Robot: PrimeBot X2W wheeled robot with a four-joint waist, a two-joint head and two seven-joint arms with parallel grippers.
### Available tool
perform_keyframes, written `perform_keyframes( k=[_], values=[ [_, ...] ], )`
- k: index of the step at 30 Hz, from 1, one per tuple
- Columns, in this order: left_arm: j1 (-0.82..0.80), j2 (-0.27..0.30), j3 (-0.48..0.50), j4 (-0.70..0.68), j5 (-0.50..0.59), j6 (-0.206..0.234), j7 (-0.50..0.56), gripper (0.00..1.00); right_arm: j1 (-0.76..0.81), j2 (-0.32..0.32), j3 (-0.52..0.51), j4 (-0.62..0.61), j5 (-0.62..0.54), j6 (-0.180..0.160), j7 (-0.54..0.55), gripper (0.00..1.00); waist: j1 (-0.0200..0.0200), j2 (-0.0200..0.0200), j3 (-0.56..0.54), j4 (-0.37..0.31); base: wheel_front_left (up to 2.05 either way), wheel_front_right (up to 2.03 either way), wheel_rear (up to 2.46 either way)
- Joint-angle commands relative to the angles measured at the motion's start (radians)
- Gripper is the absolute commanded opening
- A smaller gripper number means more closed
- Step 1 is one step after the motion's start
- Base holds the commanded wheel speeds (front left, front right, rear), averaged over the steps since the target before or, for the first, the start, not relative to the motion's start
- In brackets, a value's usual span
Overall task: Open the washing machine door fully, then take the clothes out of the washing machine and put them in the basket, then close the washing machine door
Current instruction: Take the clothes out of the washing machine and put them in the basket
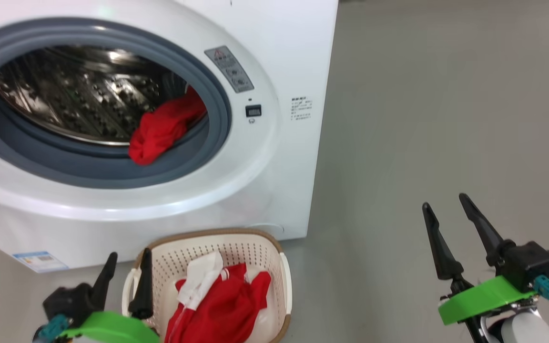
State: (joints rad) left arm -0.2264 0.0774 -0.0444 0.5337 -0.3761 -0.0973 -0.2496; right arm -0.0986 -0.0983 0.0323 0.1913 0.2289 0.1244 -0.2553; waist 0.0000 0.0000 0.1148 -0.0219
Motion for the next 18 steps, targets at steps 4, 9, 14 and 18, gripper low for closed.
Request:
perform_keyframes(
  k=[4, 9, 14, 18],
  values=[
    [0.090, 0.005, 0.077, -0.167, 0.048, -0.009, -0.012, 1.00, 0.035, -0.005, 0.006, -0.032, -0.003, 0.006, -0.006, 1.00, 0.0000, 0.0000, -0.080, -0.005, 0.00, 0.00, 0.00],
    [0.171, -0.004, 0.111, -0.301, 0.128, 0.014, -0.012, 1.00, 0.067, -0.007, -0.005, -0.044, -0.003, 0.006, -0.006, 1.00, 0.0000, 0.0000, -0.102, -0.007, 0.00, 0.00, 0.00],
    [0.223, -0.015, 0.133, -0.379, 0.152, 0.021, -0.012, 1.00, 0.086, -0.005, -0.018, -0.053, -0.006, 0.006, -0.006, 1.00, 0.0000, 0.0000, -0.115, -0.007, 0.00, 0.00, 0.00],
    [0.249, -0.019, 0.141, -0.406, 0.159, 0.021, -0.012, 1.00, 0.093, -0.005, -0.024, -0.055, -0.007, 0.006, -0.006, 1.00, 0.0000, 0.0000, -0.121, -0.004, 0.00, 0.00, 0.00]
  ],
)
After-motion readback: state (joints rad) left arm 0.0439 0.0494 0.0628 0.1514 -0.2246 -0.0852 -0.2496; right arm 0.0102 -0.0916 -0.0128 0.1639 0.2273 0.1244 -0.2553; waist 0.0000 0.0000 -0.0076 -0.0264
